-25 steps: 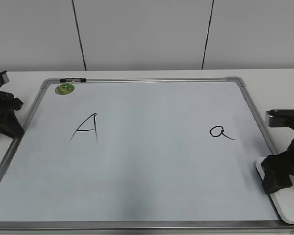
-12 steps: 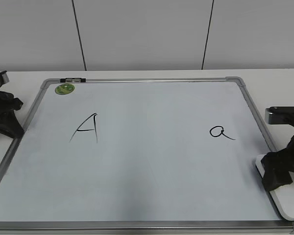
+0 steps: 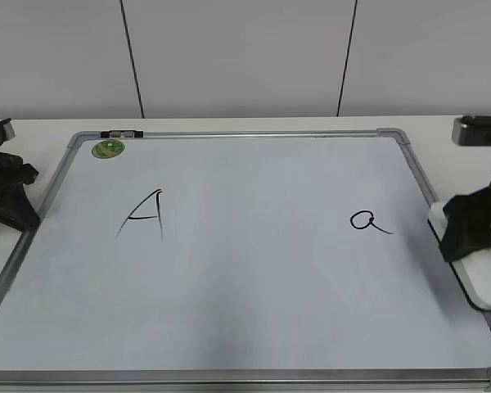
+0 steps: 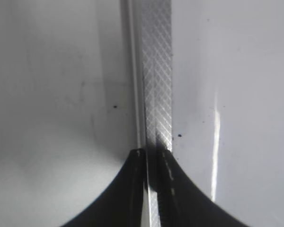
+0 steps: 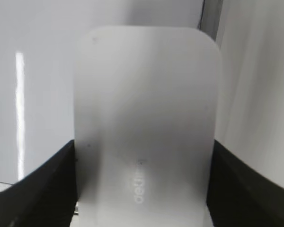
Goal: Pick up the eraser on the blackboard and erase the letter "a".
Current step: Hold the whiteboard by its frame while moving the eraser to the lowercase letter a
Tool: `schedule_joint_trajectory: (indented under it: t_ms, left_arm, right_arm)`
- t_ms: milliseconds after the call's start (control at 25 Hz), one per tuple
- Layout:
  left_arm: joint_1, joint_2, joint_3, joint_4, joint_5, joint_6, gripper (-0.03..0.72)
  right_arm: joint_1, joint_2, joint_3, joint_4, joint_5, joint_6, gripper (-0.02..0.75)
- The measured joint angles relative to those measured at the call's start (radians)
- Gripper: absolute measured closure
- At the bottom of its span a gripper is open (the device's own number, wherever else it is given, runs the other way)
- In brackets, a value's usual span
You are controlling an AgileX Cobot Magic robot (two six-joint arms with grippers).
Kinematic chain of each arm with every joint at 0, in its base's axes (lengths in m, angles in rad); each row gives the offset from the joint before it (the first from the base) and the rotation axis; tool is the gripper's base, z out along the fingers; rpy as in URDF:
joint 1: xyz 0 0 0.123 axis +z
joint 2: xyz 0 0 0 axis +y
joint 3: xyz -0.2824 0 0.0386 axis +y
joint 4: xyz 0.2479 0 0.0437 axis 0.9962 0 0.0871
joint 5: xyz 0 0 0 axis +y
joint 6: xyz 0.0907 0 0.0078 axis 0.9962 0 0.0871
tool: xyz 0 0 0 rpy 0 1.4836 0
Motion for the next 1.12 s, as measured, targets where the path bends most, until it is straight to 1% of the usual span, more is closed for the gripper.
schedule_joint_trajectory:
  t_ms: [160, 280, 480, 720, 920, 1120]
  left_arm:
    - [0.0, 0.0, 0.0, 0.0, 0.0, 0.0, 0.65]
    - [0.0, 0.0, 0.0, 0.0, 0.0, 0.0, 0.65]
    - [0.0, 0.0, 0.0, 0.0, 0.0, 0.0, 0.65]
    - [0.0, 0.0, 0.0, -0.002, 0.0, 0.0, 0.65]
    - [0.0, 0.0, 0.0, -0.004, 0.0, 0.0, 0.65]
    - [0.0, 0.0, 0.0, -0.01, 0.001, 0.0, 0.65]
  right_arm:
    - [0.0, 0.007, -0.131, 0.0, 0.06, 0.0, 0.194]
    - [0.0, 0.058, -0.237, 0.0, 0.102, 0.0, 0.194]
    - [0.0, 0.2, -0.406, 0.0, 0.168, -0.004, 0.194]
    - [0.0, 0.386, -0.562, 0.0, 0.211, -0.017, 0.194]
    - [0.002, 0.499, -0.645, -0.01, 0.217, -0.025, 0.194]
    - [0.039, 0.561, -0.679, -0.065, 0.212, -0.031, 0.195]
